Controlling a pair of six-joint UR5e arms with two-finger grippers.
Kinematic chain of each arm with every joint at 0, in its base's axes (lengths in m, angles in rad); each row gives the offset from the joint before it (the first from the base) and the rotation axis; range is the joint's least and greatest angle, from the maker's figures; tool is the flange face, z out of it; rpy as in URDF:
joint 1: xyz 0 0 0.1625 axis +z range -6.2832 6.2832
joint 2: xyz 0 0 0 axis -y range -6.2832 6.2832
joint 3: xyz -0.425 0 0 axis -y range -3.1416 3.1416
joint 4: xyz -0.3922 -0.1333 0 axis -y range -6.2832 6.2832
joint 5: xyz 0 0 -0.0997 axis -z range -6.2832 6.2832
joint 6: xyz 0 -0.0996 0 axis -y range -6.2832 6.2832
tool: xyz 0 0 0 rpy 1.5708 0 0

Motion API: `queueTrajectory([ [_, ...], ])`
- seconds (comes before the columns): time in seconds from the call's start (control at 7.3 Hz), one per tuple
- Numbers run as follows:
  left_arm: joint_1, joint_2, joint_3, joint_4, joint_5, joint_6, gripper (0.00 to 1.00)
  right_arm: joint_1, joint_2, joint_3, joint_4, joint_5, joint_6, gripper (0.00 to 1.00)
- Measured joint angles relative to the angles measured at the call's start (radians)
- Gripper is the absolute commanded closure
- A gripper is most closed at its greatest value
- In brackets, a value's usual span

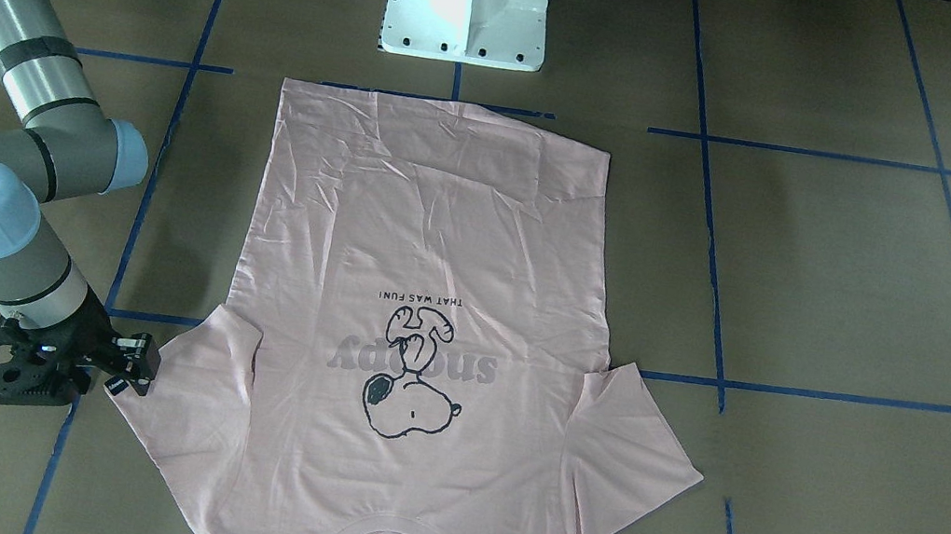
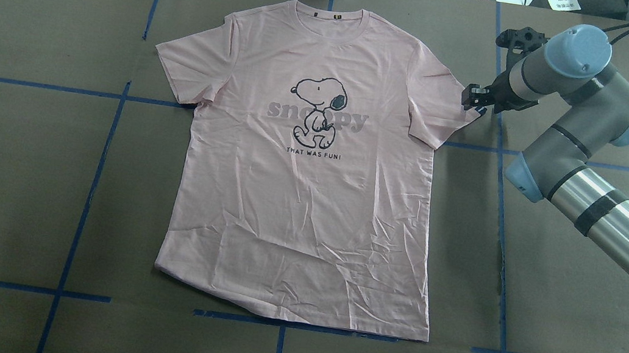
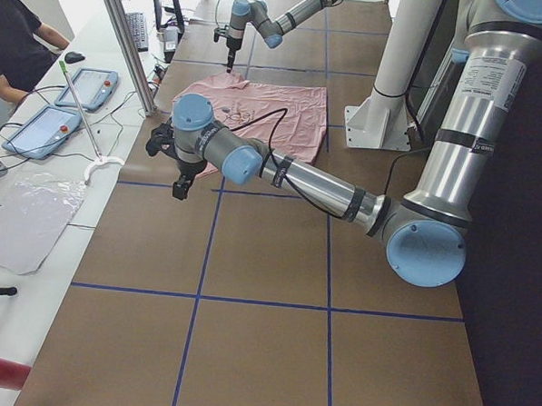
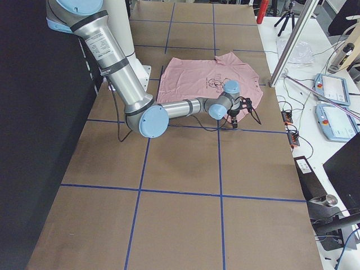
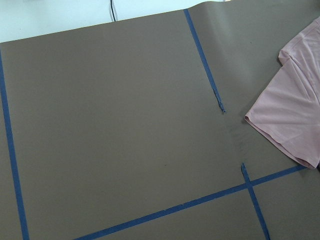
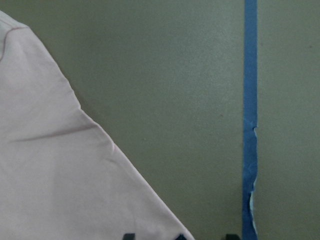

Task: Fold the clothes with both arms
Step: 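Move the right gripper toward the sleeve nearest it, then grasp the sleeve with the right gripper and fold it onto the shirt body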

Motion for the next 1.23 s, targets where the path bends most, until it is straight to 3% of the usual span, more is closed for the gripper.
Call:
queueTrajectory([
  [0.14,0.000,0.001,0.000,0.000,0.000,-0.001,0.00,0.000,0.001,0.000,0.000,0.000,-0.008,1.00],
  [0.68,0.000,0.001,0.000,0.001,0.000,-0.002,0.00,0.002,0.020,0.046,0.003,0.027,-0.017,1.00],
  [1.23,0.000,0.004,0.000,0.000,-0.001,-0.002,0.00,-0.098,0.174,0.092,0.001,0.027,0.034,1.00],
])
